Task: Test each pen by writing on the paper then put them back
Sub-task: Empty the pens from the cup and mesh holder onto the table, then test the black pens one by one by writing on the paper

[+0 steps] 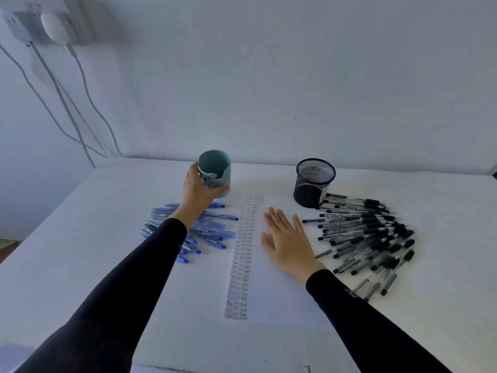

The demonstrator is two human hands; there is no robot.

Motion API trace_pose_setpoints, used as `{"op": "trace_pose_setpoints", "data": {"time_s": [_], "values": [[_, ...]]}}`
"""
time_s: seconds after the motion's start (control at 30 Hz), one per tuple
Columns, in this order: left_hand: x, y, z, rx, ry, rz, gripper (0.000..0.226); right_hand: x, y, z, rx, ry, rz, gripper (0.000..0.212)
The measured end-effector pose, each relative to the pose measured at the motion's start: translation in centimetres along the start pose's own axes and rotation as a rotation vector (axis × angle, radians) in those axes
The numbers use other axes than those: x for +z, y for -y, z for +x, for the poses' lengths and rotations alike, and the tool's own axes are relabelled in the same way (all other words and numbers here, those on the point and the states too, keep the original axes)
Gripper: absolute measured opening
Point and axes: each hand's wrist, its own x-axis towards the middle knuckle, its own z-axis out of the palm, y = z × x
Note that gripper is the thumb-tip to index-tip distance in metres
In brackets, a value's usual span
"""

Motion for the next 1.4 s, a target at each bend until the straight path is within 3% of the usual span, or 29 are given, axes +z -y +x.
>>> {"op": "trace_pose_setpoints", "data": {"time_s": [0.23,0.4,0.47,0.53,0.6,0.7,0.83,1.0,1.1,1.17,1.3,1.4], "values": [[2.1,1.3,1.9,-0.018,-0.018,0.034,0.080,-0.5,-1.4,-1.1,-0.088,0.040,0.008,0.079],[2.1,1.9,1.9,-0.043,0.006,-0.034,0.113,-0.7,-2.7,-2.0,-0.181,0.050,0.046,0.070],[2.2,1.7,1.0,-0.005,-0.066,-0.030,0.117,-0.9,-2.8,-2.0,-0.201,0.028,0.098,0.066],[2.5,1.3,-0.4,0.097,-0.182,-0.003,0.103,-1.2,-2.7,-2.0,-0.217,-0.027,0.181,0.060],[2.8,1.0,-2.1,0.268,-0.202,0.065,0.073,-1.7,-2.7,-2.1,-0.216,-0.156,0.230,0.050],[2.9,1.5,-3.7,0.503,0.066,0.319,0.042,-2.9,-4.0,-2.0,-0.146,-0.388,0.158,0.037],[2.6,2.2,-3.6,0.559,0.348,0.530,0.069,-3.8,-7.2,-1.5,-0.004,-0.470,-0.112,0.030],[2.6,2.4,-3.2,0.467,0.592,0.570,0.103,-3.5,-9.6,-1.1,-0.037,-0.472,-0.264,0.016],[2.6,2.4,-3.4,0.430,0.653,0.608,0.111,-4.1,-9.5,-0.9,-0.122,-0.540,-0.218,0.011],[2.5,2.3,-3.6,0.477,0.654,0.673,0.109,-5.2,-8.9,-1.0,-0.125,-0.580,-0.147,0.020],[2.0,1.6,-4.1,0.502,0.660,0.764,0.107,-7.2,-6.9,-1.0,-0.045,-0.619,-0.044,0.031],[1.7,1.5,-4.8,0.555,0.627,0.813,0.105,-8.4,-5.2,-1.8,0.021,-0.550,0.196,0.043]]}}
